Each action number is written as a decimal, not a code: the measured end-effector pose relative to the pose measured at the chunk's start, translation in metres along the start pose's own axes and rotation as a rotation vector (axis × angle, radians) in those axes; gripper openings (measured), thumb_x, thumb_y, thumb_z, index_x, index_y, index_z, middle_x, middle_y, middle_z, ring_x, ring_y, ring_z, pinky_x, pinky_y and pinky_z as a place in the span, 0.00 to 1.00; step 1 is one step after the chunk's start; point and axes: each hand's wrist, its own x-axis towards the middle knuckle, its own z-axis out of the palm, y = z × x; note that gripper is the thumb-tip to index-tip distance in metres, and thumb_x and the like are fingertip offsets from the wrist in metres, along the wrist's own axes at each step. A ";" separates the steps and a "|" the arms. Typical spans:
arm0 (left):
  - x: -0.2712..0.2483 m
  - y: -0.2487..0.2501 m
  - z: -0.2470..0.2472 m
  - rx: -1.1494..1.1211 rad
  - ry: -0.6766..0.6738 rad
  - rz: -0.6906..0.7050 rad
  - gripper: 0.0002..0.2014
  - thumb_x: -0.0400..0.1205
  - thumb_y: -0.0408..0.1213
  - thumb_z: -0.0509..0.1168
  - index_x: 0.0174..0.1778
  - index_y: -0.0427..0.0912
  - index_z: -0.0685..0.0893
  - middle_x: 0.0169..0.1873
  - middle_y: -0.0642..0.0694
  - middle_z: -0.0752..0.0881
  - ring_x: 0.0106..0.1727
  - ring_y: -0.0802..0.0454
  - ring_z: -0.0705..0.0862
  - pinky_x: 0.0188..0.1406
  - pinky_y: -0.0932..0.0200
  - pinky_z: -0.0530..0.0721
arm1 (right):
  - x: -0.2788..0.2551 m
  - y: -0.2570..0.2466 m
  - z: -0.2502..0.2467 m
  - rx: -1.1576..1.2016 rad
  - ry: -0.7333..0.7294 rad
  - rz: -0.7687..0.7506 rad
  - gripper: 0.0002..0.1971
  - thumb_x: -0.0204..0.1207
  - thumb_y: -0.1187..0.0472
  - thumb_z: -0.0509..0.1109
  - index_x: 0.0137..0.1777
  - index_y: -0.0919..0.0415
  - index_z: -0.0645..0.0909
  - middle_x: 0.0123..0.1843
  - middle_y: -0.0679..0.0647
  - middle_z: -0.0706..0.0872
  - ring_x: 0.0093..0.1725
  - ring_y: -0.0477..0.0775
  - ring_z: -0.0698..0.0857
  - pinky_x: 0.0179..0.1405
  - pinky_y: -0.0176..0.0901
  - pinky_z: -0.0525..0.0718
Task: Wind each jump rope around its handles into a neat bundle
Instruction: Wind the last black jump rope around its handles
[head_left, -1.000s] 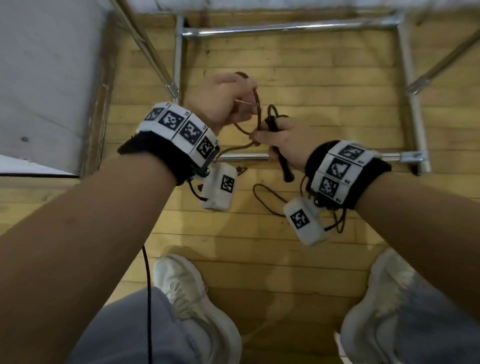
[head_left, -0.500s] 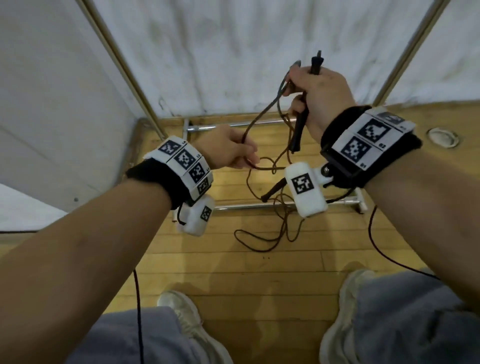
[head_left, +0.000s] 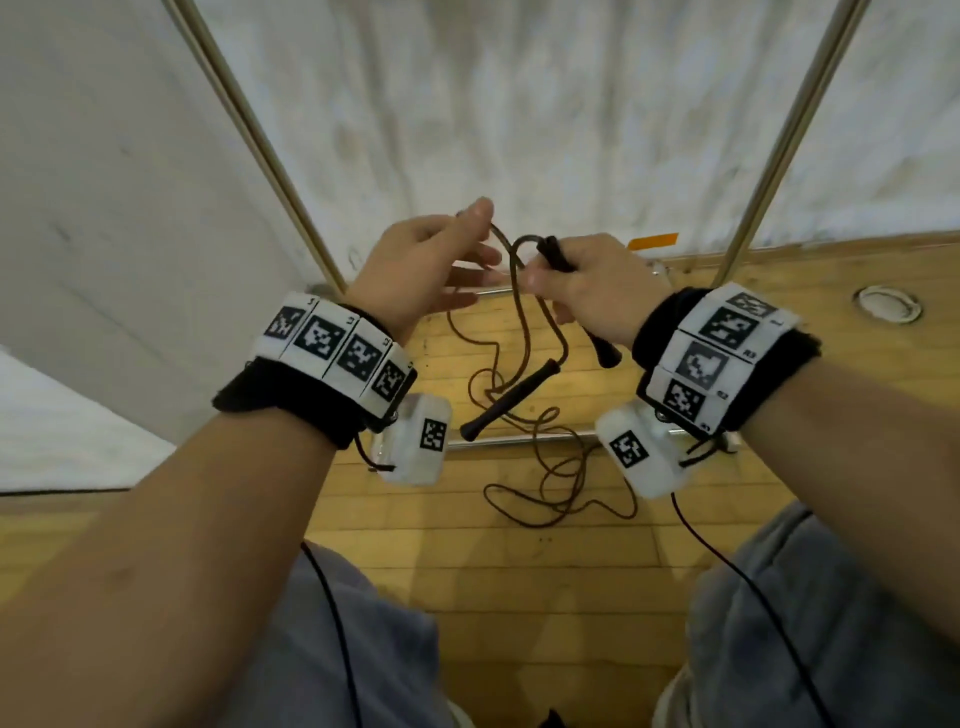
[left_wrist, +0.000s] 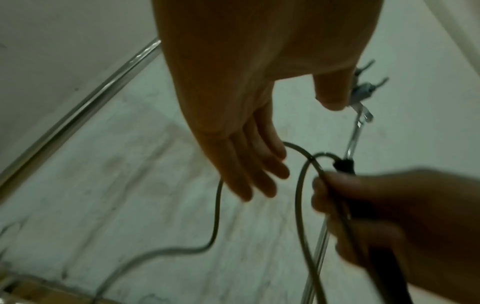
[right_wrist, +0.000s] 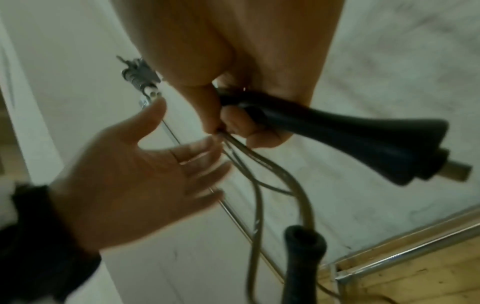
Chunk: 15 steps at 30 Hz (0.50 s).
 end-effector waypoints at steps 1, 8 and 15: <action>0.000 -0.005 0.000 0.112 -0.064 -0.031 0.17 0.77 0.52 0.67 0.54 0.45 0.85 0.48 0.50 0.90 0.51 0.53 0.89 0.54 0.50 0.84 | 0.002 -0.003 0.002 0.053 0.028 0.000 0.10 0.78 0.56 0.67 0.35 0.56 0.81 0.28 0.48 0.76 0.31 0.51 0.77 0.37 0.46 0.78; 0.003 -0.045 0.015 0.527 -0.290 -0.067 0.09 0.79 0.41 0.70 0.53 0.47 0.84 0.48 0.49 0.89 0.44 0.63 0.87 0.41 0.67 0.82 | 0.016 0.000 0.014 0.523 0.072 0.143 0.07 0.82 0.63 0.62 0.41 0.61 0.74 0.27 0.51 0.71 0.23 0.48 0.71 0.33 0.45 0.77; 0.012 -0.047 0.005 0.608 -0.459 -0.111 0.07 0.74 0.49 0.71 0.46 0.62 0.85 0.48 0.63 0.87 0.55 0.62 0.84 0.64 0.52 0.77 | 0.029 0.007 0.003 0.896 0.221 0.296 0.06 0.83 0.63 0.61 0.44 0.61 0.73 0.29 0.52 0.73 0.20 0.47 0.69 0.26 0.39 0.76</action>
